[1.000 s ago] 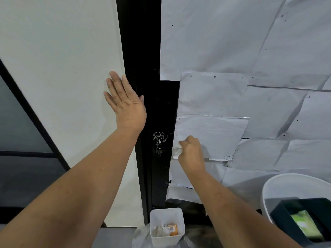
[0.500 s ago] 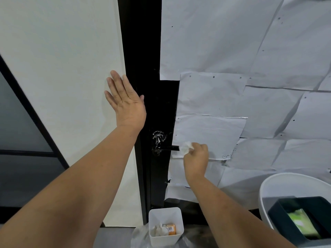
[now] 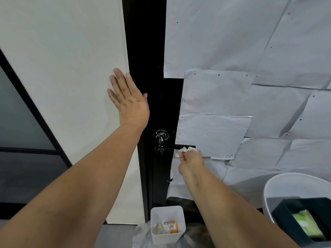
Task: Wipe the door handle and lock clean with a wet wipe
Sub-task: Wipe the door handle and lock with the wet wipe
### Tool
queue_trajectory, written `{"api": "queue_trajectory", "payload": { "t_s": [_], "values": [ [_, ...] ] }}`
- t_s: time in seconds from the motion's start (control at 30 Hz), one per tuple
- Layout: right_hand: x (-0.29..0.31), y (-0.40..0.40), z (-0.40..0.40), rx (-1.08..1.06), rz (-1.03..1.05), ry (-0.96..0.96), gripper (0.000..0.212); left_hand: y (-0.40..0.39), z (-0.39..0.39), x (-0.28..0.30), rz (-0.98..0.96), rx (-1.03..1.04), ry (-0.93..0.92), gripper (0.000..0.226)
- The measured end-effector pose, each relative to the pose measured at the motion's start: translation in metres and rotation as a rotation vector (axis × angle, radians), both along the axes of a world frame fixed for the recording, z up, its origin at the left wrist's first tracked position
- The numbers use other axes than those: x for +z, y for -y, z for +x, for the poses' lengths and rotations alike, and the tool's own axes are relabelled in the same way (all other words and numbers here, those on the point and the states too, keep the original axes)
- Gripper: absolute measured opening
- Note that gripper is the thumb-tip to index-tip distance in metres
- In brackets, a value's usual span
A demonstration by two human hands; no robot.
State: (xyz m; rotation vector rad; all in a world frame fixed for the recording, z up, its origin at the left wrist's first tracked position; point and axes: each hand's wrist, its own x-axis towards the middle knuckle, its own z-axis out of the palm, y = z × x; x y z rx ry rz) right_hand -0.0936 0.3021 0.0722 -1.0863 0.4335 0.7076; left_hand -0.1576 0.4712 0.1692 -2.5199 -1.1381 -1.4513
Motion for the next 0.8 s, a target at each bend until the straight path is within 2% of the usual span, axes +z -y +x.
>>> {"api": "queue_trajectory", "payload": {
  "t_s": [0.1, 0.2, 0.33, 0.43, 0.53, 0.57, 0.67, 0.7, 0.73, 0.8],
  "values": [
    [-0.002, -0.020, -0.011, -0.118, 0.070, -0.116, 0.028, 0.000, 0.000, 0.000, -0.009, 0.009, 0.006, 0.073],
    [0.003, -0.030, -0.021, -0.098, 0.081, -0.098, 0.026, -0.001, 0.001, -0.001, -0.003, 0.004, 0.005, 0.073],
    [0.010, -0.023, -0.030, 0.090, 0.151, -0.062, 0.029, -0.001, 0.001, -0.001, -0.002, -0.012, 0.020, 0.073],
    [0.017, -0.017, -0.032, 0.287, 0.094, 0.047, 0.028, 0.000, -0.001, 0.001, -0.007, -0.015, 0.006, 0.073],
    [0.033, -0.015, -0.024, 0.539, -0.200, 0.404, 0.028, 0.000, -0.003, 0.002, -0.010, -0.021, -0.027, 0.075],
    [0.036, -0.015, -0.018, 0.560, -0.360, 0.597, 0.023, 0.000, -0.005, 0.003, -0.013, -0.025, -0.037, 0.075],
    [0.033, -0.011, -0.001, 0.508, -0.794, 1.331, 0.014, 0.001, -0.007, 0.002, -0.013, -0.031, -0.063, 0.079],
    [0.027, -0.009, 0.001, 0.542, -0.946, 1.502, 0.015, 0.001, -0.008, 0.000, -0.014, -0.027, -0.075, 0.080],
    [0.019, -0.007, 0.000, 0.597, -1.059, 1.624, 0.016, 0.001, -0.010, -0.002, -0.017, -0.024, -0.091, 0.082],
    [0.005, -0.004, -0.010, 0.674, -1.149, 1.763, 0.023, 0.000, -0.012, -0.007, -0.020, -0.028, -0.130, 0.085]
  ]
}}
